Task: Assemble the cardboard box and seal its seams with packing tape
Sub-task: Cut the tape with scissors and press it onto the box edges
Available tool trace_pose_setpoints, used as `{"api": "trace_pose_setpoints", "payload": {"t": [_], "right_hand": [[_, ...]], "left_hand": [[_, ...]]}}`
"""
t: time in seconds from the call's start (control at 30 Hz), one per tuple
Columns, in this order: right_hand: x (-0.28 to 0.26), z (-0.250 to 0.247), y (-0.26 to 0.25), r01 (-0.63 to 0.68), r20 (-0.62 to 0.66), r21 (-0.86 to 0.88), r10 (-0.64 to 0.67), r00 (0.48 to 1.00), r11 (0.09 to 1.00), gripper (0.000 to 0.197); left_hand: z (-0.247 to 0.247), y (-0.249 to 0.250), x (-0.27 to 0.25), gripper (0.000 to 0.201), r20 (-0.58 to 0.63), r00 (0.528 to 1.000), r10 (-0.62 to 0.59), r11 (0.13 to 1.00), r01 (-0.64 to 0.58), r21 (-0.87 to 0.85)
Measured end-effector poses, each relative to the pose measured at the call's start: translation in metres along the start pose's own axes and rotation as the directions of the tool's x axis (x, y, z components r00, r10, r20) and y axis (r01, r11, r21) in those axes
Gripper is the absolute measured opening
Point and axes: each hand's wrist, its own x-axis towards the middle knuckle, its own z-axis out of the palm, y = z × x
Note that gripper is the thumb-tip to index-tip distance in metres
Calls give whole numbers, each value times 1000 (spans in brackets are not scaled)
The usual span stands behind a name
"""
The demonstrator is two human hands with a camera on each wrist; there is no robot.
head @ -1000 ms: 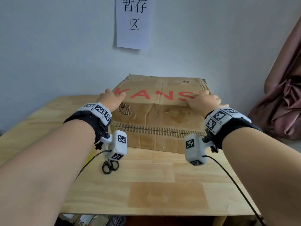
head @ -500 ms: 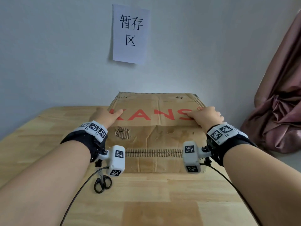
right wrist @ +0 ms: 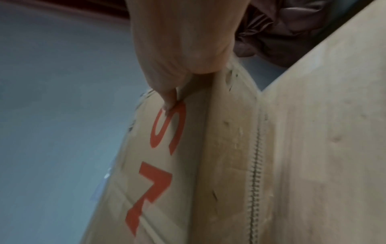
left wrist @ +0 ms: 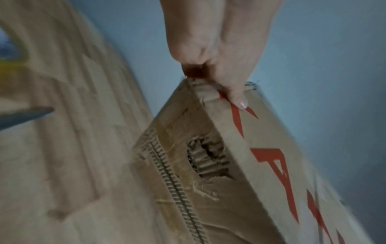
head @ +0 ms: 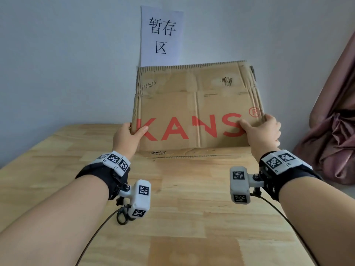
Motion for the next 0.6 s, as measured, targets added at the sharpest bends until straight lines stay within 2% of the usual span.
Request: {"api": "trace_pose_setpoints", "payload": {"t": [0.07, 0.1, 0.17, 0.2, 0.23, 0.27, 0.3, 0.33, 0.37, 0.43, 0.5, 0.53, 0.6], "right_hand": [[-4, 4, 20, -40, 20, 135, 38, 999, 990, 75], [-7, 7, 33, -82, 62, 138, 74, 995, 987, 70], [-19, 12, 55, -185, 191, 49, 173, 966, 981, 67], [-24, 18, 66, -237, 252, 42, 219, 943, 971, 75], [-28, 23, 72, -277, 303, 48, 250, 919, 960, 92], [-30, 28, 79, -305, 342, 21, 280, 897, 952, 111], [-27, 34, 87, -301, 371, -2, 280, 885, 954, 124], [-22, 39, 91, -295, 391, 8, 268, 881, 956, 130], [-24, 35, 81, -274, 389, 31, 240, 889, 961, 131], [-28, 24, 55, -164, 269, 97, 133, 954, 982, 131], [-21, 17, 37, -34, 171, 81, 20, 985, 996, 126], [-18, 14, 28, 17, 167, 37, -23, 986, 999, 125], [-11, 9, 13, 77, 224, -91, -55, 973, 993, 117]], "left_hand": [[6, -11, -11, 37, 89, 992, -86, 993, 92, -69], [11, -15, -19, 42, 146, 976, -162, 982, 174, -74], [19, -23, -34, 59, 250, 911, -327, 936, 349, -45], [22, -25, -40, 69, 288, 873, -394, 908, 418, -24], [24, -26, -43, 81, 320, 833, -450, 883, 470, 19], [25, -24, -44, 93, 341, 799, -495, 863, 497, 88], [26, -23, -43, 102, 345, 784, -516, 855, 499, 142], [27, -18, -42, 105, 333, 803, -494, 868, 477, 137], [27, -13, -40, 103, 296, 851, -434, 899, 433, 72], [24, -1, -35, 95, 164, 949, -267, 955, 284, -90], [18, 11, -28, 95, 33, 995, -92, 982, 96, -161], [14, 15, -23, 97, 19, 1000, -16, 994, 18, -112], [7, 22, -13, 95, 81, 992, 93, 973, -108, 202]]}}
